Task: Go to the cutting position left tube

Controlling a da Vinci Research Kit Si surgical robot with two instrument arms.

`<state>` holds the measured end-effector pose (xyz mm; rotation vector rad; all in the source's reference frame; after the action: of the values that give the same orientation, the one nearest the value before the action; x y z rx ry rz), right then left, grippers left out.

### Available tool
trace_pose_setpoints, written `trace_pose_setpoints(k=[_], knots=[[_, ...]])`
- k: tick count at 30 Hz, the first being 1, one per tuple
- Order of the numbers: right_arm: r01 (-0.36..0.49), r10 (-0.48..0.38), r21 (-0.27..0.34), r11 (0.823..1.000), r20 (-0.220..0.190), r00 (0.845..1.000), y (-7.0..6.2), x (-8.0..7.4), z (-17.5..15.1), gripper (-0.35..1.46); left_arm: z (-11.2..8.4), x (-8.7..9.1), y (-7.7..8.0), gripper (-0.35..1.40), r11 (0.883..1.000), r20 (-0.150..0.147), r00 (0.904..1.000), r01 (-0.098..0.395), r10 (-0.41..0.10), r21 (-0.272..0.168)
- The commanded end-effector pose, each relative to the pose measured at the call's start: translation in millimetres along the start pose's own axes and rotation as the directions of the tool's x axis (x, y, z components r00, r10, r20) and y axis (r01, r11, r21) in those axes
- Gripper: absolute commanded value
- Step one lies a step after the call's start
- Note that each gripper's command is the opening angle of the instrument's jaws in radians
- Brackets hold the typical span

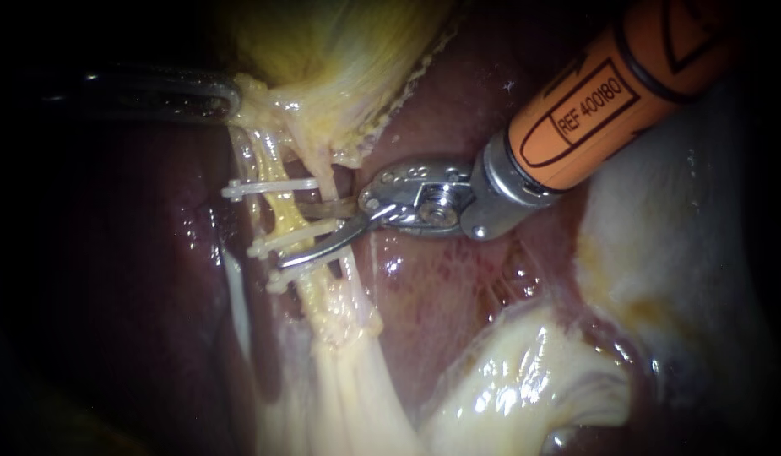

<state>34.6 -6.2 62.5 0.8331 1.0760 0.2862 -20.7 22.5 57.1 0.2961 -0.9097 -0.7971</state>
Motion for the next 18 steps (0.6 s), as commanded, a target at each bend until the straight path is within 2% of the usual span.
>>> trace_pose_setpoints(k=[1, 5, 11, 18], knots=[[0.0, 0.0, 0.002, 1.0, -0.008, 1.0, 0.0, 0.1, -0.1, 1.39, 0.0, 0.0, 0.0, -0.35, 1.0, 0.0, 1.0, 0.0, 0.0, 0.0], [0.001, 0.0, 0.013, 1.0, -0.039, 0.999, -0.2, 0.3, 0.1, 1.39, 0.0, 0.0, 0.0, -0.35, 1.0, 0.0, 1.0, 0.0, 0.0, 0.0], [-0.002, 0.007, 0.04, 0.999, -0.126, 0.992, -0.3, 1.0, 1.2, 1.37, 0.0, 0.0, 0.0, -0.35, 1.0, 0.0, 1.0, 0.0, 0.0, 0.0], [-0.018, 0.03, 0.063, 0.998, -0.199, 0.979, -0.5, 1.6, 3.2, 1.37, 0.1, 0.0, 0.0, -0.35, 1.0, 0.0, 1.0, 0.0, 0.0, 0.0]])
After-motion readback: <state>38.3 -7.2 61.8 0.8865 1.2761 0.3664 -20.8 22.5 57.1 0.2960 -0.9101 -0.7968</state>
